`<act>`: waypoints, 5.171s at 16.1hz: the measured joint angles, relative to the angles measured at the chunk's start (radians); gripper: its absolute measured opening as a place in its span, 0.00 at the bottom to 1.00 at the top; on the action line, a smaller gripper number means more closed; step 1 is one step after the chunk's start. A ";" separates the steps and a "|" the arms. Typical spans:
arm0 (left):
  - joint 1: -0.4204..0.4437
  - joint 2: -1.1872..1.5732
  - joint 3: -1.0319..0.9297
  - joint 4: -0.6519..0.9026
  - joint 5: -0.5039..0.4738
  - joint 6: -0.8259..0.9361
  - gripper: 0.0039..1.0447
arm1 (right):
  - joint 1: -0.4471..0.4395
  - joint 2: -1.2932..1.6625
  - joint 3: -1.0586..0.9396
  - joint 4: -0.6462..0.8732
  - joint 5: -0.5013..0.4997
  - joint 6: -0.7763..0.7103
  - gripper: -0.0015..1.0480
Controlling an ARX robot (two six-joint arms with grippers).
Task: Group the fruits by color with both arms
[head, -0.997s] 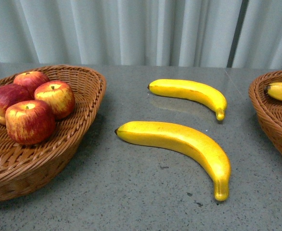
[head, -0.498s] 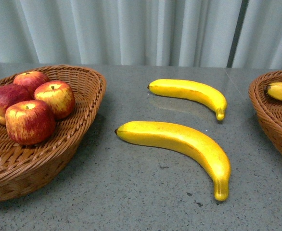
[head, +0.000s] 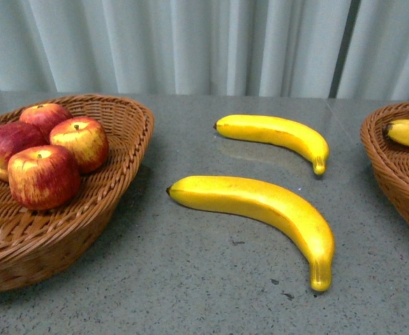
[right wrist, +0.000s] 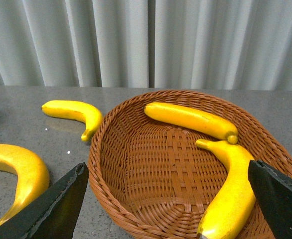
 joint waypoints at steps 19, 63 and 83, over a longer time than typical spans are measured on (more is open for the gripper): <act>0.000 -0.191 0.000 -0.204 -0.001 0.001 0.94 | -0.053 0.106 0.029 -0.022 -0.173 0.069 0.94; 0.000 -0.191 0.000 -0.203 0.000 0.001 0.94 | -0.225 1.659 0.950 0.161 -0.367 -0.333 0.33; 0.000 -0.191 0.000 -0.204 0.000 0.000 0.94 | 0.265 2.303 1.867 -0.286 -0.287 -0.365 0.94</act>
